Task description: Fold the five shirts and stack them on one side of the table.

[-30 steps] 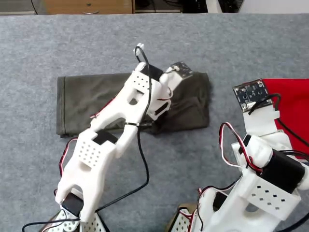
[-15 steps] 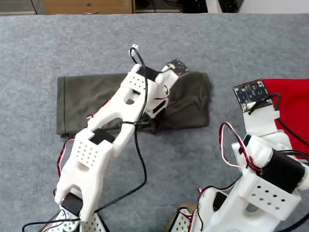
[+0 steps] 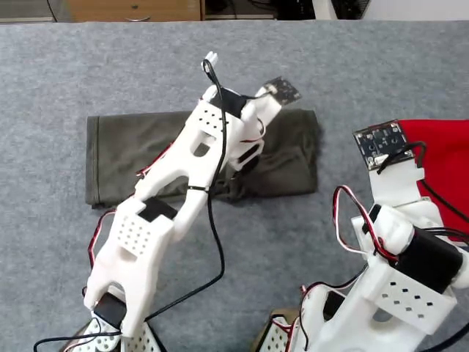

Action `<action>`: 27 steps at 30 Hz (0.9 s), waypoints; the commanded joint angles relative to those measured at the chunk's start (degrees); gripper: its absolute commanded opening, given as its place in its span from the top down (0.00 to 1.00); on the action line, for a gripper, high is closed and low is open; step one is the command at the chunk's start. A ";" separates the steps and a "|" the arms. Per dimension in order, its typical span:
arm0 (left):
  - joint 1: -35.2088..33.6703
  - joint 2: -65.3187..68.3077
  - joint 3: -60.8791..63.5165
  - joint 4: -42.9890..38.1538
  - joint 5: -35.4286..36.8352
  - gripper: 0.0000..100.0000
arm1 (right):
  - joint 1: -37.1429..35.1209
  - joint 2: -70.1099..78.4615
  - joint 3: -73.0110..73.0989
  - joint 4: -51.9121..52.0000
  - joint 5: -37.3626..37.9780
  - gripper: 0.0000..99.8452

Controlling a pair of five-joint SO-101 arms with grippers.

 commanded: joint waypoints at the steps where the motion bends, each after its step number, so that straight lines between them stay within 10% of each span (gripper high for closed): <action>1: -1.41 -0.48 -2.64 0.79 -0.44 0.83 | 0.92 -0.40 -0.22 0.79 0.09 1.00; 10: -7.47 -10.77 -2.55 6.33 2.46 0.83 | 0.92 -0.40 -0.22 0.79 0.26 1.00; 27: -43.43 -6.81 -2.99 12.31 10.29 0.76 | 0.92 -0.40 0.13 0.79 0.35 1.00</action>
